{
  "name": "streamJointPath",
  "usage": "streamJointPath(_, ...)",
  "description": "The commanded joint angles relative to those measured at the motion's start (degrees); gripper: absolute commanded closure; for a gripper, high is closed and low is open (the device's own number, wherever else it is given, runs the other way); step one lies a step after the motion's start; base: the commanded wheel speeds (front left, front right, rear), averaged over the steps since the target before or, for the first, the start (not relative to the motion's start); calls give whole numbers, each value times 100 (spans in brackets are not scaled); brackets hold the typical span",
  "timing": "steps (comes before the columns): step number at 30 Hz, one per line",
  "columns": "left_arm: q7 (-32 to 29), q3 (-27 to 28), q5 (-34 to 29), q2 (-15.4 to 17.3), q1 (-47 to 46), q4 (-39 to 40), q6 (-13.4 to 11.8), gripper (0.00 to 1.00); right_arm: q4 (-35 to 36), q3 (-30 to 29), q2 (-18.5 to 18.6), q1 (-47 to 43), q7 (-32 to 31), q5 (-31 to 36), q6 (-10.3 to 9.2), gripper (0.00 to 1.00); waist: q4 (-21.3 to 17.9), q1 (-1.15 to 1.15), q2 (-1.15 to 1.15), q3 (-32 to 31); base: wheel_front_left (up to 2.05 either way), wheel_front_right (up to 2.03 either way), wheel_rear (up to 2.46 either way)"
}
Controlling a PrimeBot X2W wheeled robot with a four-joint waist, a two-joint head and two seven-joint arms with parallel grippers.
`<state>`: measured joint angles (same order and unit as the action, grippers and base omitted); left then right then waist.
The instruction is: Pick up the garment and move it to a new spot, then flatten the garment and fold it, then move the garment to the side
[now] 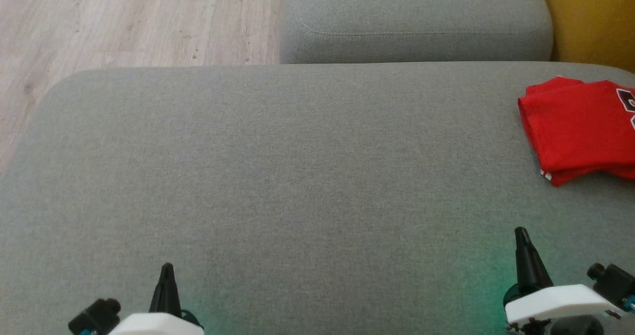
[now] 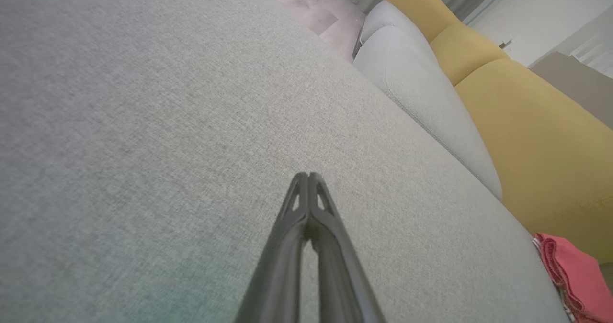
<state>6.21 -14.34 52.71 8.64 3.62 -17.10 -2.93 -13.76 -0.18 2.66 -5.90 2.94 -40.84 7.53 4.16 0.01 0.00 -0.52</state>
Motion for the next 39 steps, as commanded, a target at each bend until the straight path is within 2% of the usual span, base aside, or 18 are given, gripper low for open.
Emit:
streamJointPath(1,-15,201,109,4,-281,186,55,100,157,9,108,306,-17,-156,-2,100,-5,0,0,1,0,0,0)
streamJointPath(39,-592,1073,1958,-252,-612,244,525,100,75,-200,136,727,-380,-2607,-3,100,-201,0,0,34,0,0,0)
